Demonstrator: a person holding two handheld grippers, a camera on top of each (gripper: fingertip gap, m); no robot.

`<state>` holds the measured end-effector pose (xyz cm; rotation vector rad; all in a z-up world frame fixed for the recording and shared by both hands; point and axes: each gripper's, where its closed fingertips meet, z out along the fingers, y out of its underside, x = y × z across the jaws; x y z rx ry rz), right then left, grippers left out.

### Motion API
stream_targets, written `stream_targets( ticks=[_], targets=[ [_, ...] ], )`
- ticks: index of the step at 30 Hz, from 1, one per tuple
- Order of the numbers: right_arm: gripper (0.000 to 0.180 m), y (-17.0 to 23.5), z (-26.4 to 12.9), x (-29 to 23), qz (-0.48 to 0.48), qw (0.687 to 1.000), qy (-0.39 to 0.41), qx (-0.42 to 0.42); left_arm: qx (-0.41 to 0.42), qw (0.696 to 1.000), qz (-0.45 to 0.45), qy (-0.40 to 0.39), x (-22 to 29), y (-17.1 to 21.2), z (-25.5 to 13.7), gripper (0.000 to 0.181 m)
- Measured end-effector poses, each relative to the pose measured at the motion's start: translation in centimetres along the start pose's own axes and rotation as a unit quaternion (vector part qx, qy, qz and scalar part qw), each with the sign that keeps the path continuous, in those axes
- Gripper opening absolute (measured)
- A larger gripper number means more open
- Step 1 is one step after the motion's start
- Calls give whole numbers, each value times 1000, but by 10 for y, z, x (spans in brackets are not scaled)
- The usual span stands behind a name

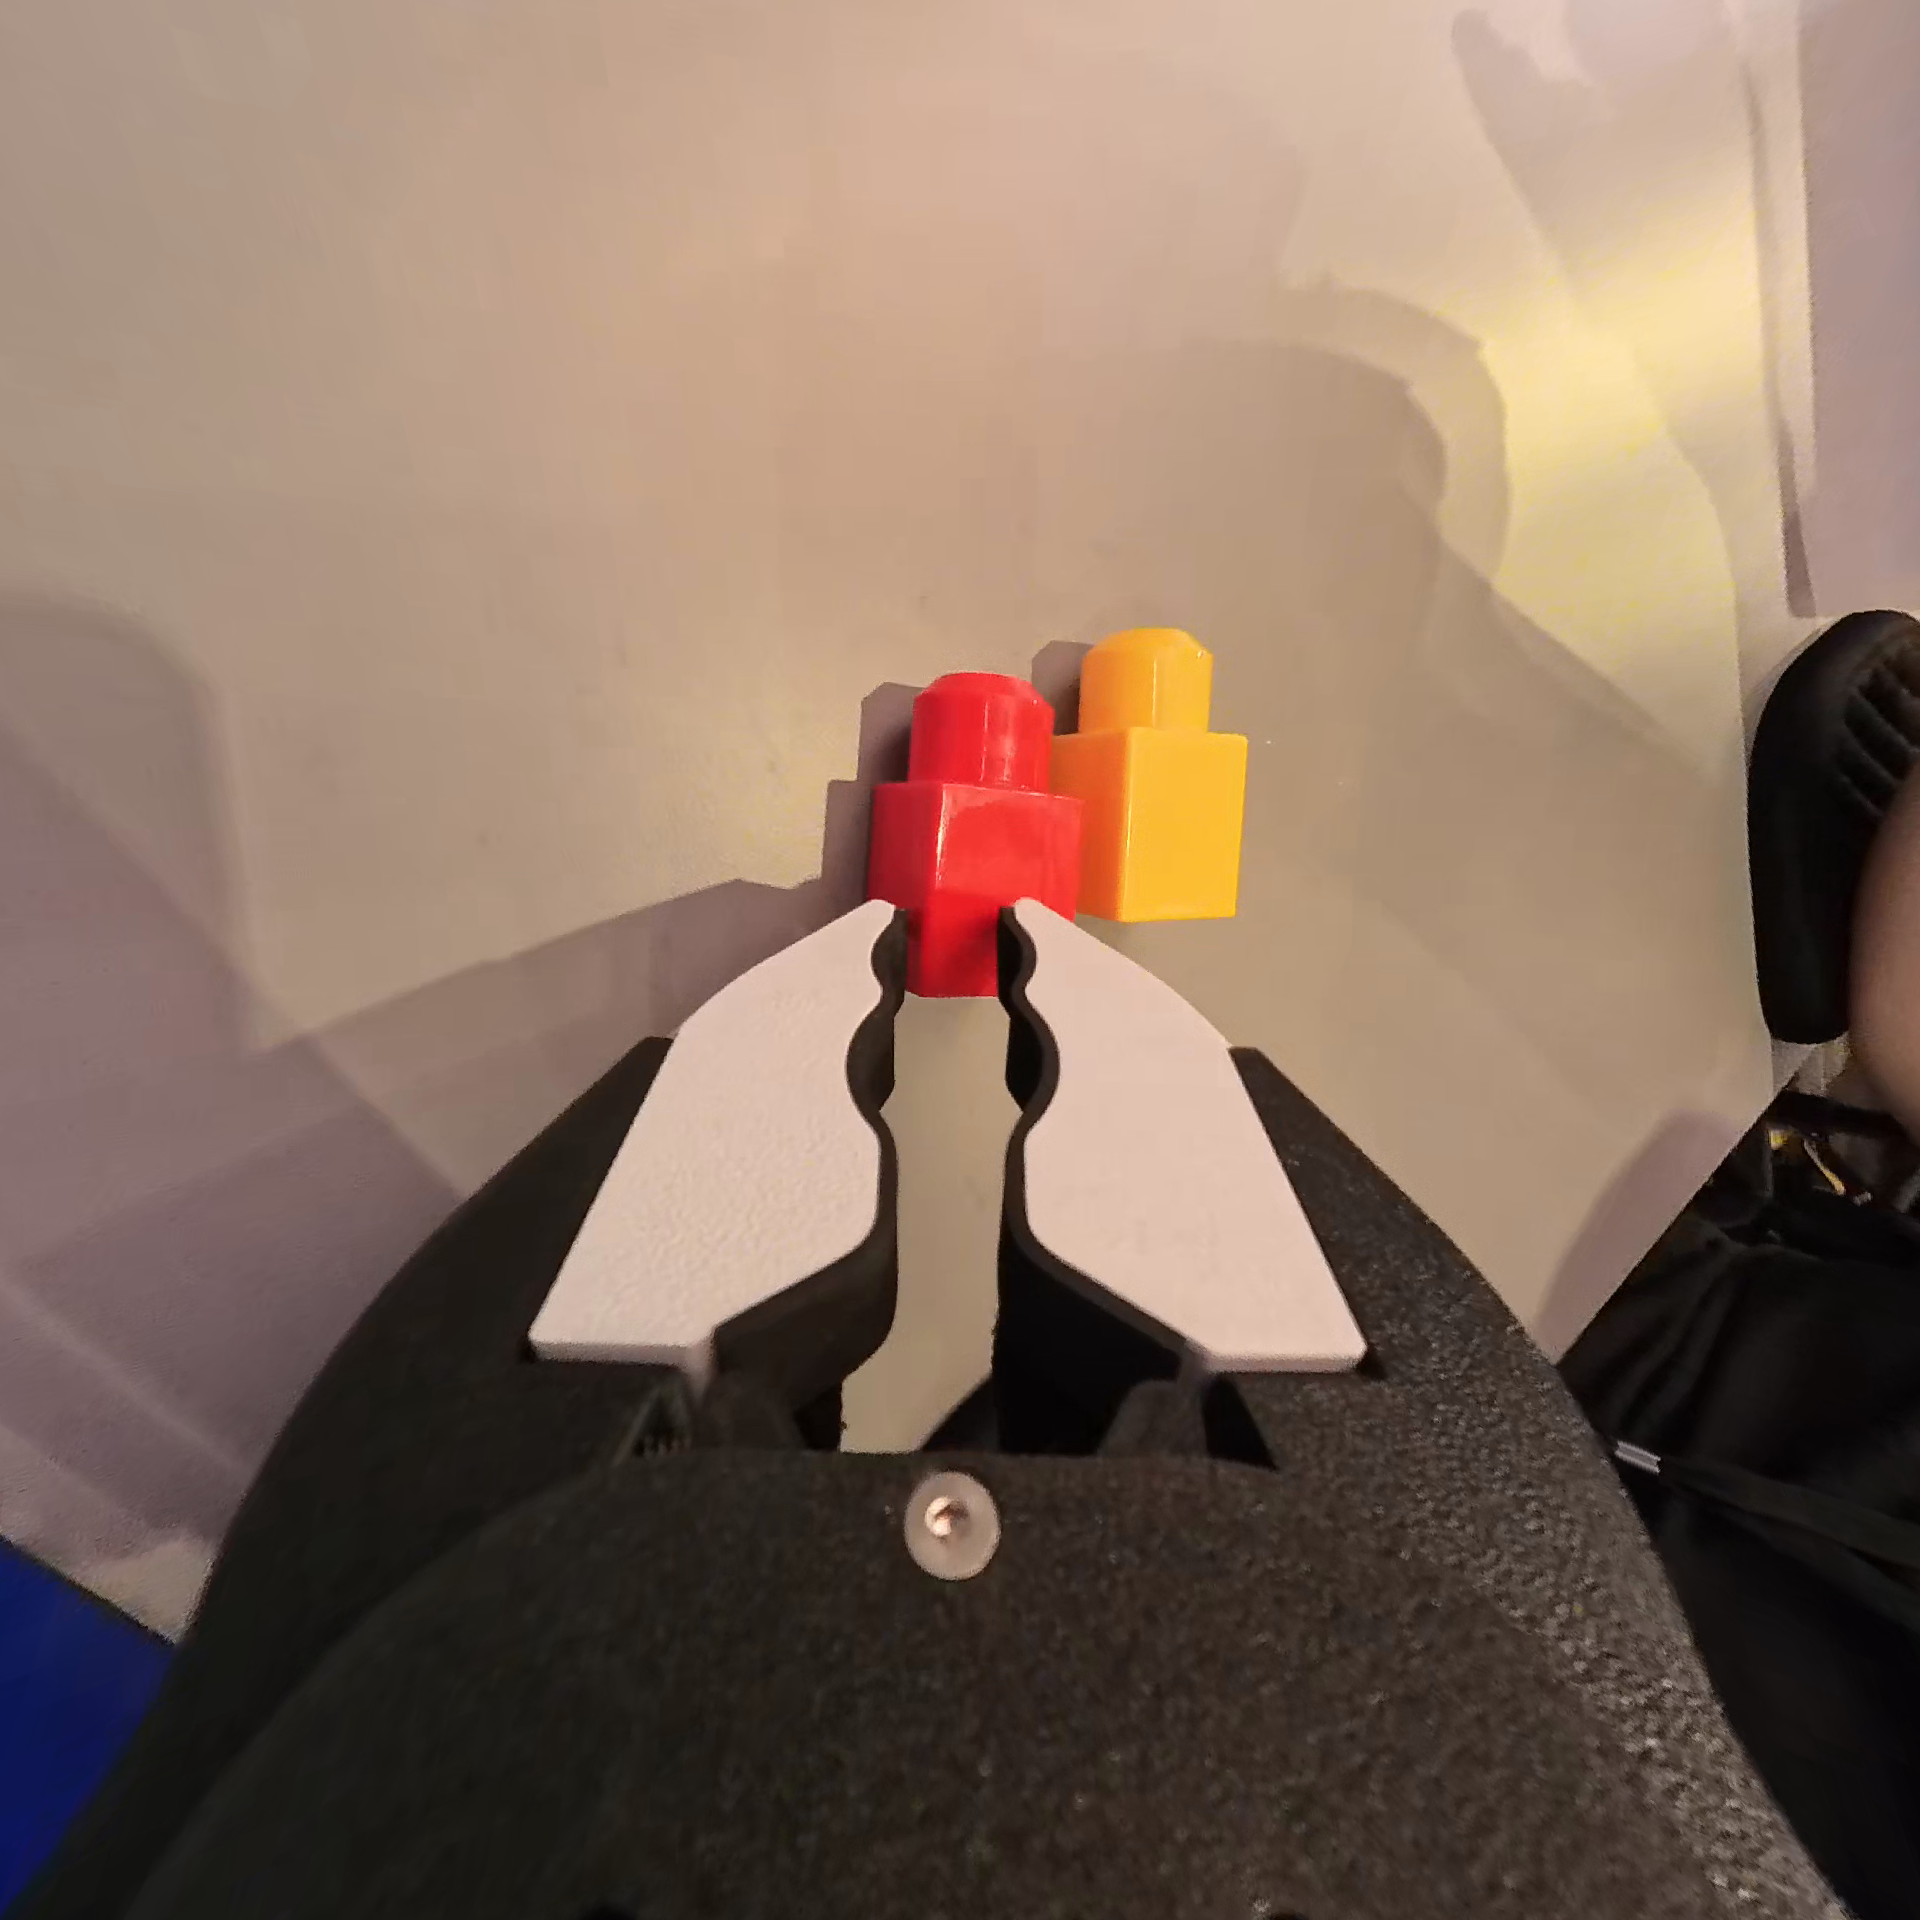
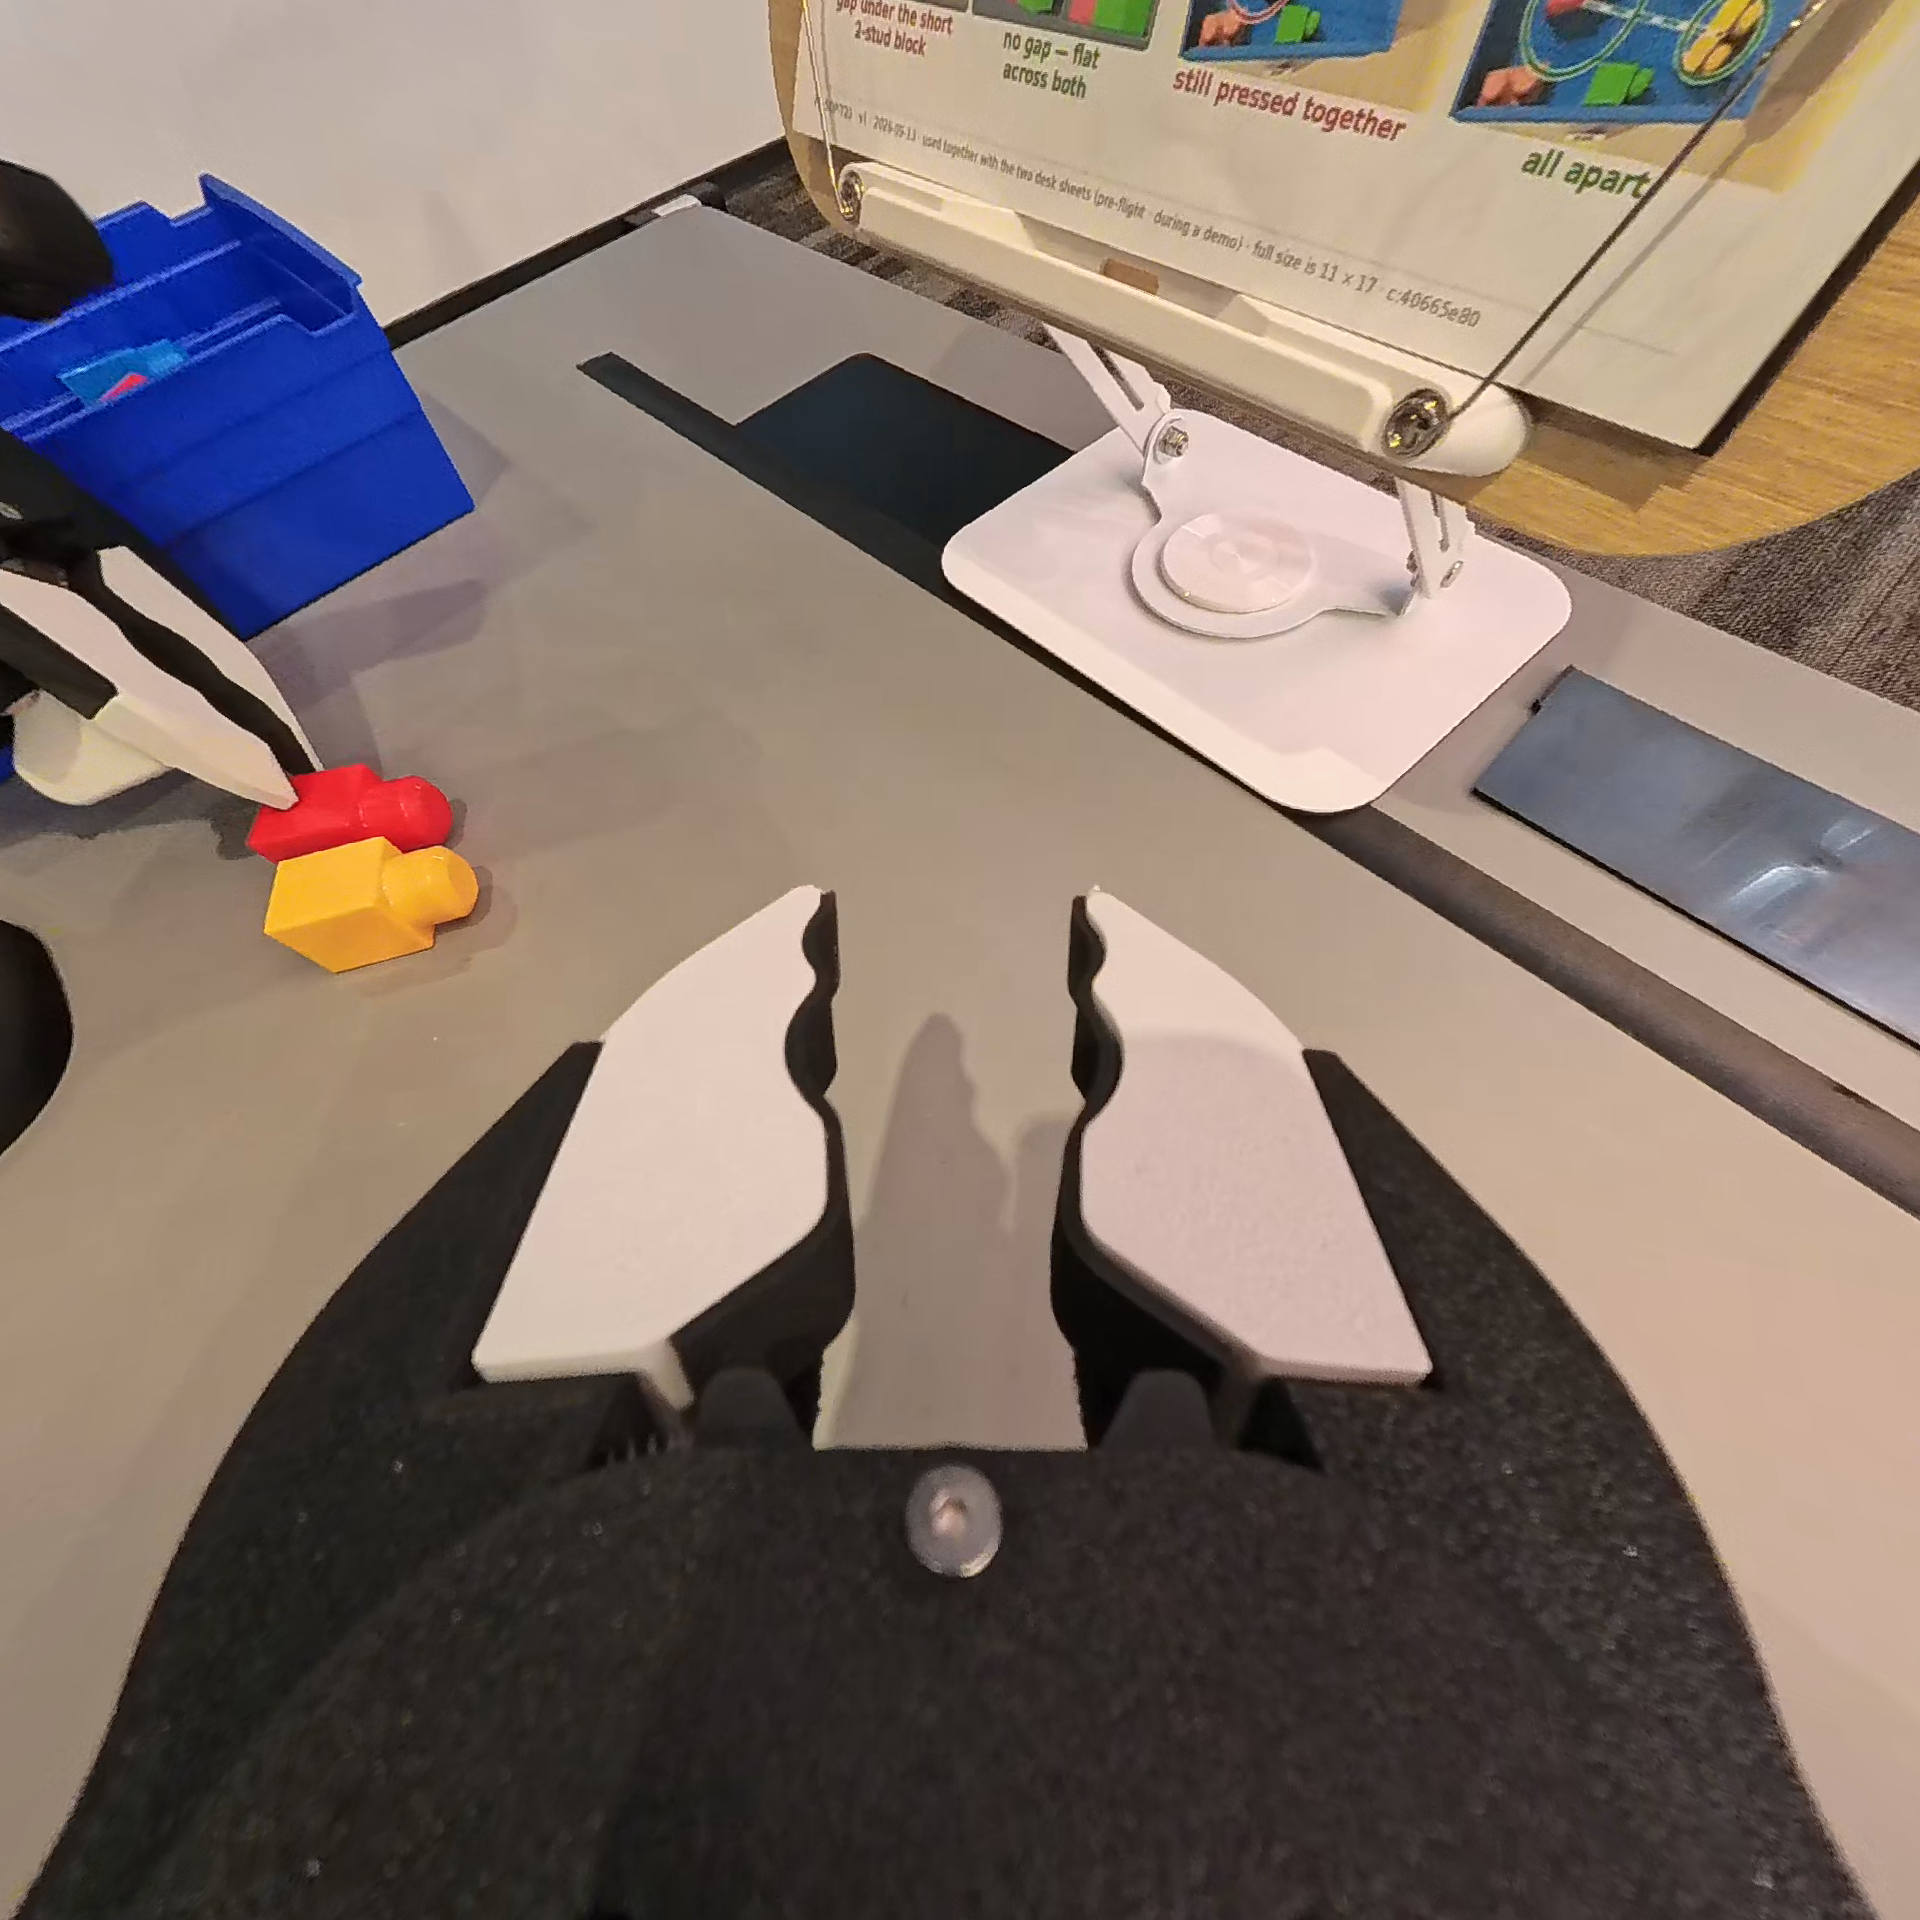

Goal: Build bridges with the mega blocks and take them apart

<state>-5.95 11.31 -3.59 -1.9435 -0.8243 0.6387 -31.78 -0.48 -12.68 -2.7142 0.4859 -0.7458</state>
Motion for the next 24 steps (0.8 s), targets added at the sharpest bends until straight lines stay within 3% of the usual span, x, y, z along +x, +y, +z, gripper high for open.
stream_targets(
  ticks=[24],
  targets=[
    [42, 1, 1, 0, -2, 1000, 1, -3, 34, 999, 2, 7, 10, -11, 9, 16]
  ],
)
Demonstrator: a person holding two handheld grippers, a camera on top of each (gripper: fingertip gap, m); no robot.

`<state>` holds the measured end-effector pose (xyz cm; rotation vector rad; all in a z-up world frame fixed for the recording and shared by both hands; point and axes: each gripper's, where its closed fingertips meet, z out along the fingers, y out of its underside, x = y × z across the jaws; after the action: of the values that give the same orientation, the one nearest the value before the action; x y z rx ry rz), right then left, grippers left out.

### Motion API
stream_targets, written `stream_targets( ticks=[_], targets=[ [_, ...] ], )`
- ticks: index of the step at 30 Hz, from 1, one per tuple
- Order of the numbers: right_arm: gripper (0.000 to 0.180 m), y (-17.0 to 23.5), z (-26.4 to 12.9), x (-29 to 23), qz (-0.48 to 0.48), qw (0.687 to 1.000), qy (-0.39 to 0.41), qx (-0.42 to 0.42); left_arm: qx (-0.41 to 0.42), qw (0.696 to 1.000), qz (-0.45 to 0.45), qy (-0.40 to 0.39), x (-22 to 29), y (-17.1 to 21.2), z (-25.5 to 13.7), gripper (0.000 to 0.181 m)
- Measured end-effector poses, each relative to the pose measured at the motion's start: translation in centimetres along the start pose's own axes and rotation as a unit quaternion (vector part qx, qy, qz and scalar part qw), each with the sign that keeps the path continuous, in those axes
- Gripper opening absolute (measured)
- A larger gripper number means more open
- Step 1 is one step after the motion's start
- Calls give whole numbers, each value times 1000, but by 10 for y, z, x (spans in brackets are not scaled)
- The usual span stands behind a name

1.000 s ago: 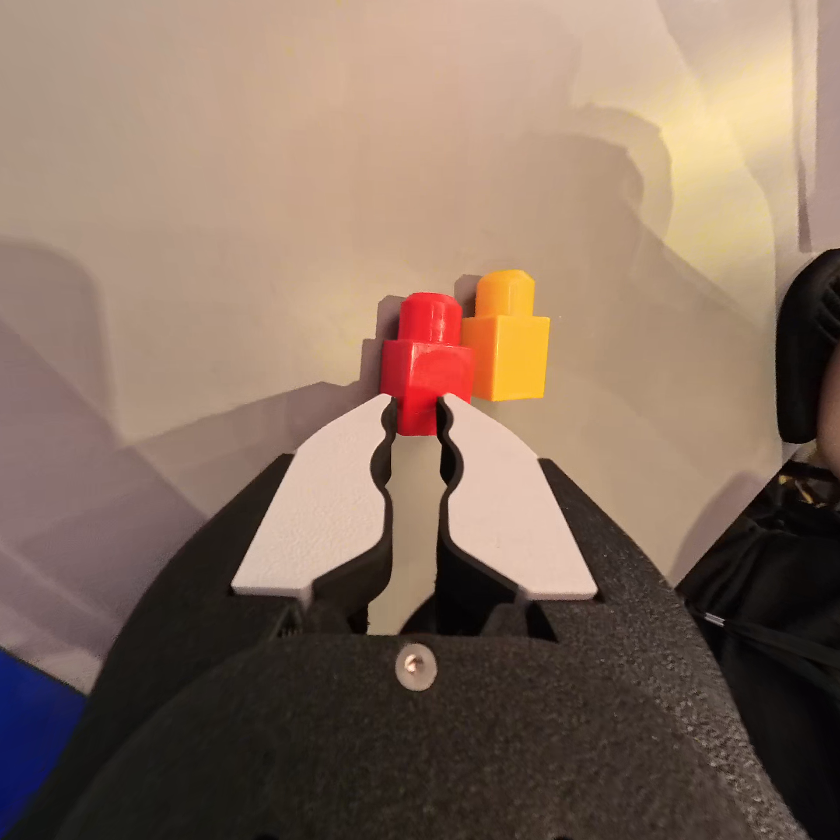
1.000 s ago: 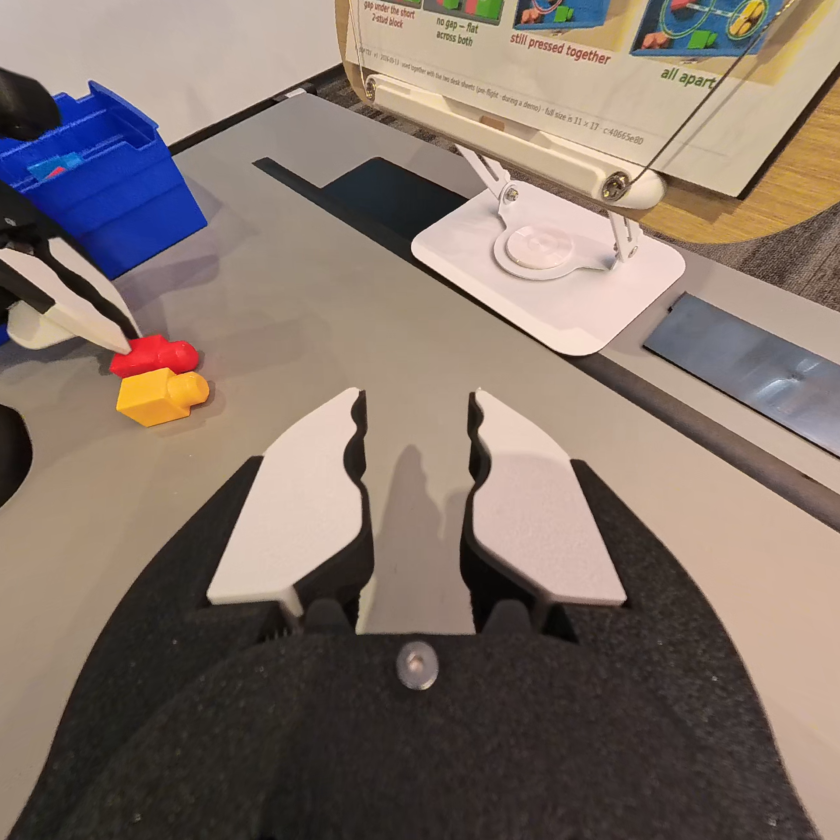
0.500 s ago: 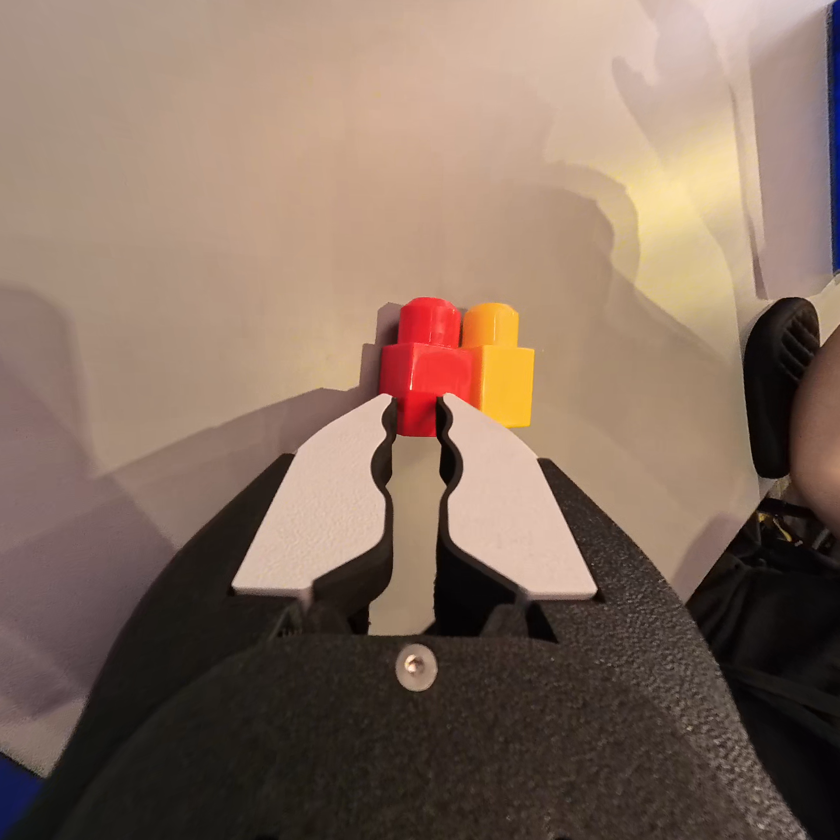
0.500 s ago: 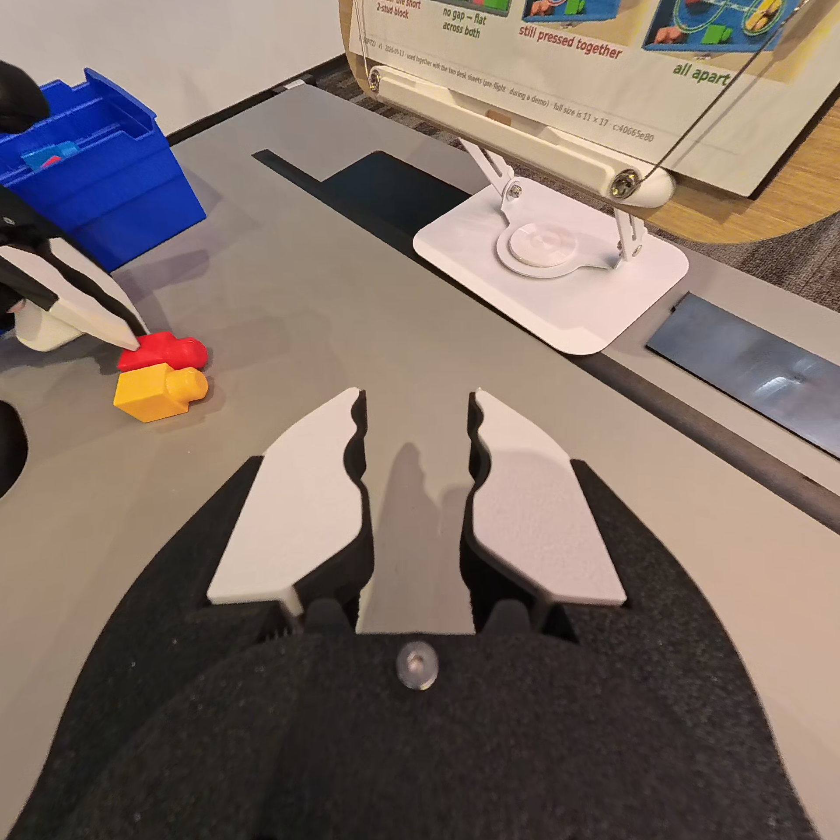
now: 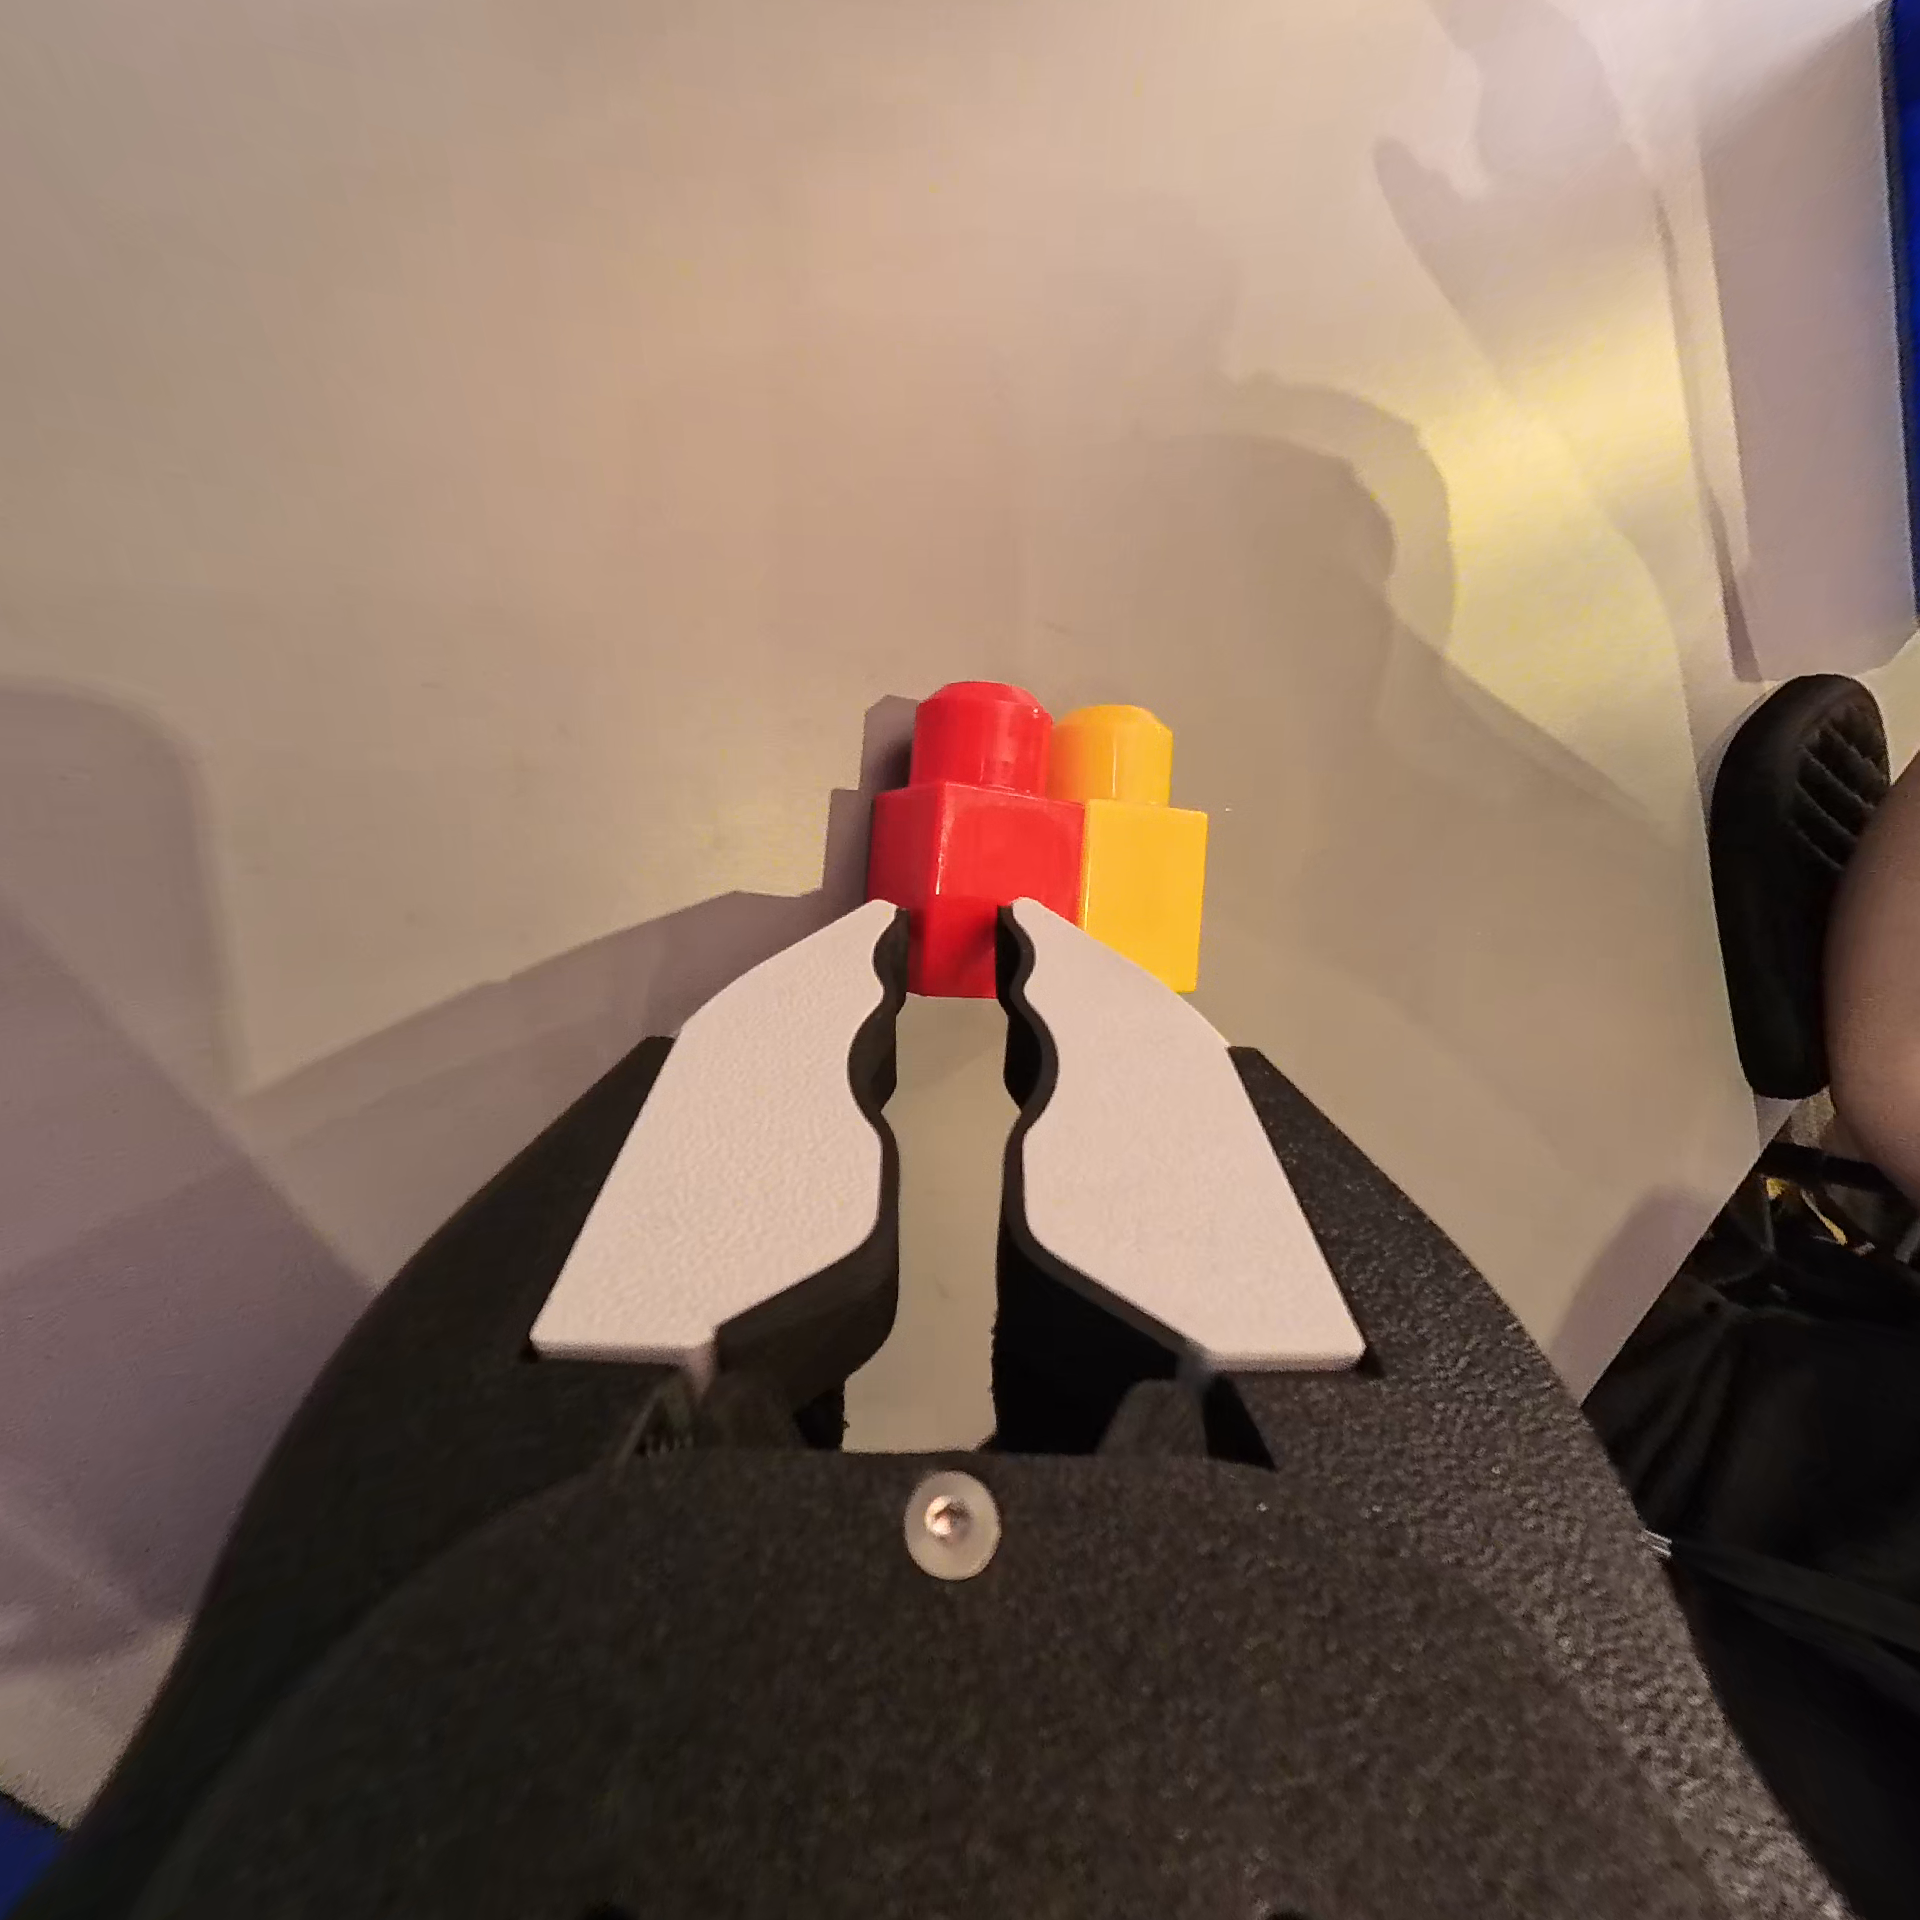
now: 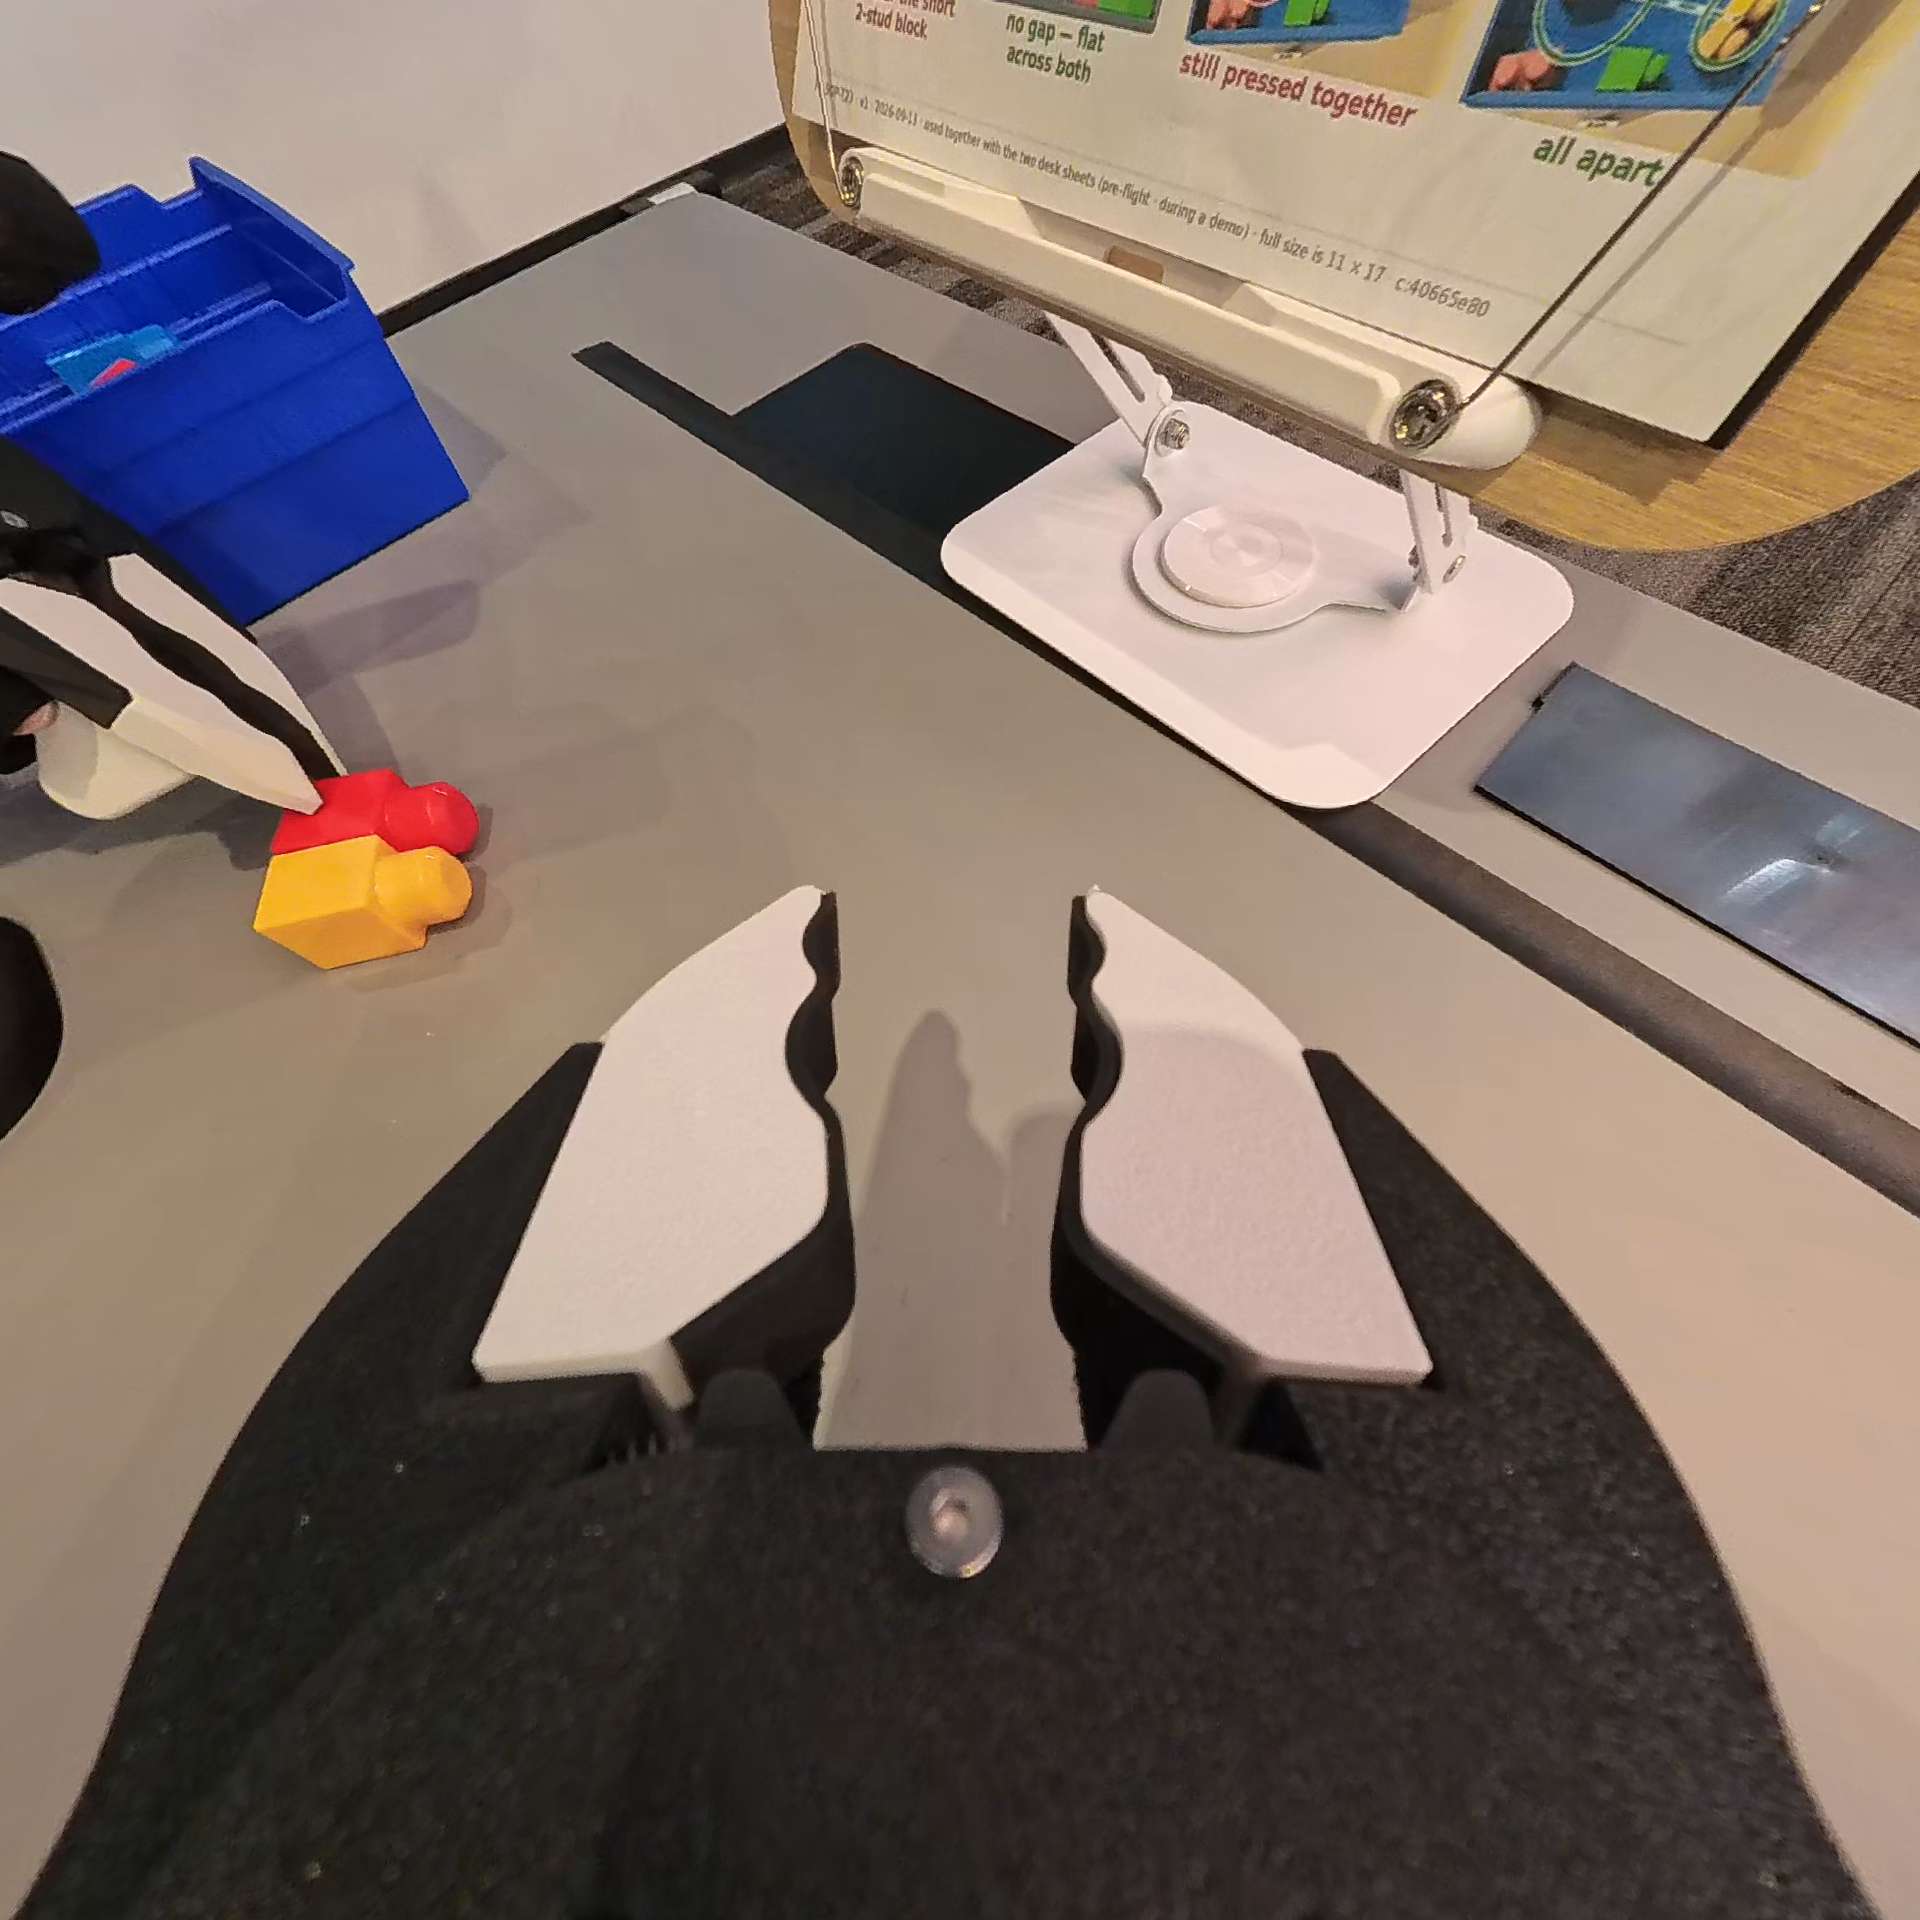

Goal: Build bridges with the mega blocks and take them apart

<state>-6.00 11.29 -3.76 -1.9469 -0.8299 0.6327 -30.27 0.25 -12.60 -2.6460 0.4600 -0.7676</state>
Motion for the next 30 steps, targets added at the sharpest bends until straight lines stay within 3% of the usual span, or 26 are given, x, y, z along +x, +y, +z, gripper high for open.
stream_targets(
  ticks=[19, 23, 27, 30],
  targets=[
    [42, 4, 2, 2, -2, 1000, 4, -10, 24, 1000, -6, 15, 7, -2, 0, 14],
    [42, 5, 3, 2, -2, 1000, 3, -12, 54, 997, -12, 61, 27, -18, -17, 14],
    [42, 8, 5, 3, -2, 1000, 3, -18, 81, 996, 26, 35, 34, -36, -45, 9],
    [42, 9, 5, 1, -5, 1000, 1, -21, 58, 998, 38, 8, 28, -28, -48, 12]
  ],
)
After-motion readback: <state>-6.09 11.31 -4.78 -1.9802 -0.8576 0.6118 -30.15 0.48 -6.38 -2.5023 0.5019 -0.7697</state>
